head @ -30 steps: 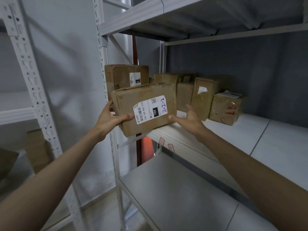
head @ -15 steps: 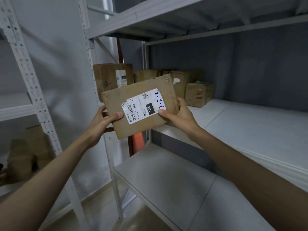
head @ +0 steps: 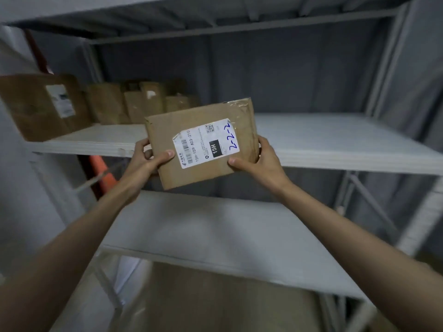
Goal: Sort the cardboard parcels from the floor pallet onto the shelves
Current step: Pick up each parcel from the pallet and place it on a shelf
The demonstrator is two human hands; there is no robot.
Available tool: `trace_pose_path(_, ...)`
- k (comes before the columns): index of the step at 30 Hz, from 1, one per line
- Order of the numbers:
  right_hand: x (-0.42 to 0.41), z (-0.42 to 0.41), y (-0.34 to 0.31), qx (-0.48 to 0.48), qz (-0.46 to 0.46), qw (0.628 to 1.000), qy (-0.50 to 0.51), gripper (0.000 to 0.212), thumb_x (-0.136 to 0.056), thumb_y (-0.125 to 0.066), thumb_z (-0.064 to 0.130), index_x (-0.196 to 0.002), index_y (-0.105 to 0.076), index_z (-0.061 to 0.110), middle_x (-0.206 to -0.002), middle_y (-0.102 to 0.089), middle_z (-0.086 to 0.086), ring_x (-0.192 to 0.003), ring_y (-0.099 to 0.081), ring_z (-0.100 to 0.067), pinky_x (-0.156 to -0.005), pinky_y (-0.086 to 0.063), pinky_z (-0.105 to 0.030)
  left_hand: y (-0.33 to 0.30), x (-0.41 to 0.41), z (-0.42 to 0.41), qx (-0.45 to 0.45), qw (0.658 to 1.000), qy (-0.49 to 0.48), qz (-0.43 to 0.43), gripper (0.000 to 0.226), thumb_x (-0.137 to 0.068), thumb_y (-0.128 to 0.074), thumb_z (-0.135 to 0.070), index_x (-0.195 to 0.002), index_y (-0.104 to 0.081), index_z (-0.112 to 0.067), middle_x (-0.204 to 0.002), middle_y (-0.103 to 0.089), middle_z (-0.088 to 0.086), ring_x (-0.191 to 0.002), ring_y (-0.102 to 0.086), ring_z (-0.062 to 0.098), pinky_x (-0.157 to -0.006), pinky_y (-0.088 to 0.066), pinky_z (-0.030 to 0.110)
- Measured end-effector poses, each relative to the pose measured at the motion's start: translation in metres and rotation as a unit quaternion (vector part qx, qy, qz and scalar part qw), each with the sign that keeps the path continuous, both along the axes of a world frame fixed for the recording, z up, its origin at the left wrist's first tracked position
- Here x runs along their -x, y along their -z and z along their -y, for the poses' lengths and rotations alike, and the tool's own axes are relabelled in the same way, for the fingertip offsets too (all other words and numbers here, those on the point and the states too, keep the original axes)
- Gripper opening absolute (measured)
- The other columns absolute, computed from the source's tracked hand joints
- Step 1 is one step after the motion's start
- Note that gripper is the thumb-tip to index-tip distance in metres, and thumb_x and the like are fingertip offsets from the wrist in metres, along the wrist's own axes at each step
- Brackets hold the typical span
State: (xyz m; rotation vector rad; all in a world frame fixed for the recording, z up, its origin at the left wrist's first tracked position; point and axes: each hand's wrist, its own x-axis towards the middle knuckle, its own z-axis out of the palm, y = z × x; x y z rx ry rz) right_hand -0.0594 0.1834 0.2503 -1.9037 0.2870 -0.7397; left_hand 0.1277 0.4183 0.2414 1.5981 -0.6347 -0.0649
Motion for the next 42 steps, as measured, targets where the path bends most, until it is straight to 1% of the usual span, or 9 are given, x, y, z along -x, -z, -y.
trace_pose_path(3,0.081,0.023,0.020,-0.005,-0.018,0.997,0.068,0.092,-0.072,-0.091,0.030,-0.147,-0.040,0.018,-0.137,-0.053,-0.005,-0.126,-0.053,-0.019,-0.108,-0.048,-0.042,0.022,0.054,0.048,-0.020,0.997,0.071,-0.009,0.091,-0.066,-0.083,-0.056,-0.138,-0.039,-0.025,-0.114,-0.066,-0.013,-0.088,-0.070,-0.005,-0.060,-0.054,0.012)
trace_pose_path(7,0.188,0.057,0.033,-0.009,-0.048,0.986,0.158,0.091,-0.068,-0.093,0.026,-0.144,-0.044,0.016,-0.133,-0.056,-0.010,-0.129,-0.052,-0.027,-0.108,-0.046,-0.048,0.042,0.136,0.112,-0.040,0.984,0.172,-0.017,0.095,-0.061,-0.080,-0.062,-0.138,-0.036,-0.027,-0.127,-0.058,-0.010,-0.096,-0.068,-0.005,-0.061,-0.056,0.015)
trace_pose_path(11,0.288,0.087,0.043,-0.011,-0.075,0.970,0.231,0.083,-0.069,-0.093,0.027,-0.138,-0.048,0.012,-0.129,-0.058,-0.013,-0.127,-0.052,-0.030,-0.107,-0.047,-0.048,0.052,0.215,0.172,-0.081,0.962,0.261,-0.009,0.108,-0.056,-0.081,-0.064,-0.144,-0.029,-0.028,-0.137,-0.054,-0.010,-0.115,-0.063,0.007,-0.081,-0.061,0.031)
trace_pose_path(15,0.377,0.113,0.055,-0.017,-0.091,0.954,0.285,0.084,-0.073,-0.091,0.030,-0.141,-0.044,0.014,-0.132,-0.054,-0.010,-0.128,-0.050,-0.028,-0.109,-0.046,-0.046,0.057,0.293,0.227,-0.130,0.935,0.330,0.022,0.119,-0.055,-0.086,-0.062,-0.150,-0.026,-0.023,-0.141,-0.053,-0.008,-0.123,-0.057,0.009,-0.104,-0.051,0.039)
trace_pose_path(20,0.485,0.147,0.073,-0.024,-0.113,0.933,0.341,0.084,-0.075,-0.088,0.028,-0.143,-0.042,0.011,-0.132,-0.052,-0.014,-0.127,-0.050,-0.029,-0.108,-0.046,-0.048,0.067,0.399,0.289,-0.152,0.895,0.417,0.035,0.105,-0.057,-0.089,-0.053,-0.147,-0.041,-0.024,-0.134,-0.064,-0.012,-0.118,-0.063,0.003,-0.100,-0.052,0.029)
trace_pose_path(23,0.550,0.171,0.082,-0.035,-0.135,0.924,0.356,0.085,-0.076,-0.088,0.031,-0.144,-0.040,0.012,-0.133,-0.052,-0.013,-0.127,-0.050,-0.029,-0.107,-0.047,-0.050,0.081,0.463,0.321,-0.157,0.882,0.443,0.024,0.090,-0.066,-0.092,-0.043,-0.143,-0.047,-0.027,-0.128,-0.067,-0.016,-0.113,-0.065,-0.001,-0.096,-0.053,0.023)
trace_pose_path(26,0.608,0.191,0.093,-0.046,-0.143,0.916,0.371,0.085,-0.077,-0.087,0.032,-0.145,-0.039,0.014,-0.135,-0.050,-0.011,-0.124,-0.053,-0.026,-0.108,-0.047,-0.046,0.099,0.518,0.350,-0.169,0.868,0.466,0.013,0.080,-0.069,-0.087,-0.039,-0.140,-0.052,-0.030,-0.126,-0.068,-0.018,-0.113,-0.065,0.000,-0.099,-0.054,0.027)
trace_pose_path(33,0.708,0.228,0.133,-0.088,-0.165,0.898,0.399,0.088,-0.079,-0.084,0.035,-0.150,-0.035,0.017,-0.138,-0.047,-0.009,-0.127,-0.051,-0.026,-0.108,-0.047,-0.048,0.132,0.612,0.405,-0.222,0.858,0.462,0.005,0.097,-0.053,-0.087,-0.064,-0.138,-0.054,-0.031,-0.129,-0.067,-0.012,-0.114,-0.065,0.009,-0.102,-0.053,0.040)
trace_pose_path(42,0.766,0.289,0.175,-0.150,-0.149,0.870,0.446,0.087,-0.077,-0.085,0.038,-0.147,-0.039,0.016,-0.138,-0.052,-0.009,-0.124,-0.055,-0.027,-0.104,-0.051,-0.049,0.162,0.668,0.501,-0.283,0.845,0.453,0.026,0.116,-0.040,-0.081,-0.076,-0.136,-0.052,-0.018,-0.139,-0.051,0.008,-0.123,-0.057,0.024,-0.101,-0.053,0.046)
